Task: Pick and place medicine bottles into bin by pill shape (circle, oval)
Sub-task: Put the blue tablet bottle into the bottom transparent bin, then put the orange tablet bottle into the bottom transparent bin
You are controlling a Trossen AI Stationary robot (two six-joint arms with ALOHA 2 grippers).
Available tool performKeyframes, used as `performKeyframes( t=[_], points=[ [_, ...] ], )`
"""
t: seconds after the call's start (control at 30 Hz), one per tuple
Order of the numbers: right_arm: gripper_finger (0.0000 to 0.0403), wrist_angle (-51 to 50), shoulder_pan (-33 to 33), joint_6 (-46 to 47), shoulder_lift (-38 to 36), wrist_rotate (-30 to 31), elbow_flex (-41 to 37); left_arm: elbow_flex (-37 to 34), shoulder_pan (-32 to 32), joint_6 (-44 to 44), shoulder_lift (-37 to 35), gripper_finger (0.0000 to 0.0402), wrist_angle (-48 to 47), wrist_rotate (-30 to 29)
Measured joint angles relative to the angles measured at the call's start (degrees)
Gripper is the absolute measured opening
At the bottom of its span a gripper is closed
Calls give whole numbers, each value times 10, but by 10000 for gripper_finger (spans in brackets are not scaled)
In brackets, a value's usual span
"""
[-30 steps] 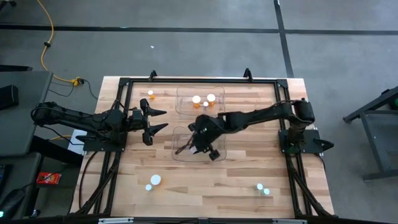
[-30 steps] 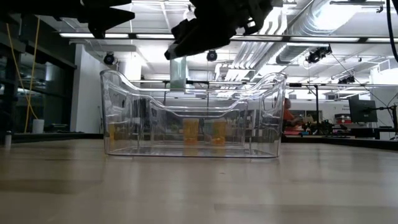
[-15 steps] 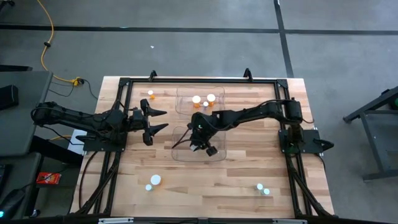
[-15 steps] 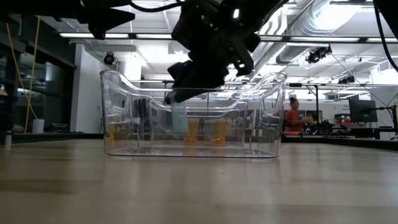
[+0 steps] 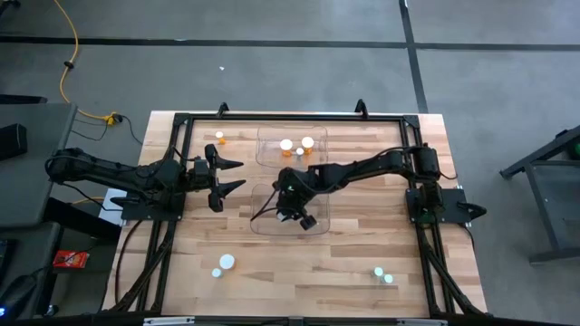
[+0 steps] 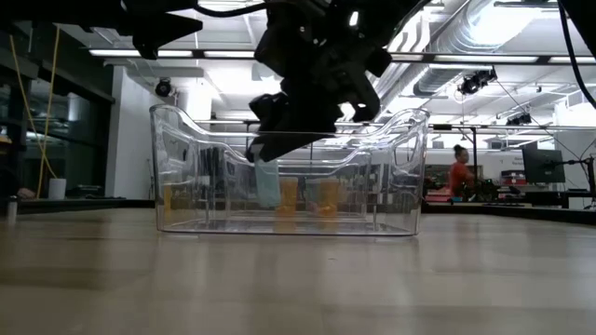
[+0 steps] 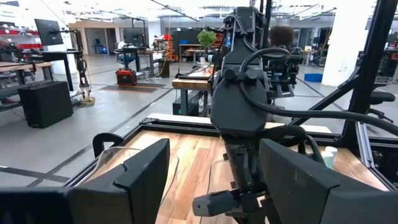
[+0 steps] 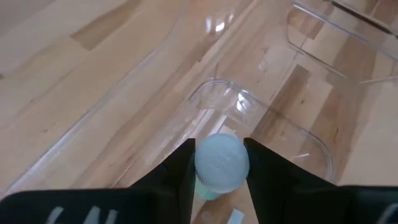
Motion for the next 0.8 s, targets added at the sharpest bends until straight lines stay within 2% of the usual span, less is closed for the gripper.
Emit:
performKeyframes(
  t=[0.27,0.43,0.57,0.8],
  points=[
    [161,-16,11,0,0,53,0,0,0,0,0,239,0,0],
    [184,-13,12,5,0,56,0,0,0,0,0,239,0,0],
    [190,-28,11,7,-8,56,7,0,0,0,0,239,0,0],
    [190,-65,0,35,-66,55,14,0,0,0,0,239,-5,0]
  ],
)
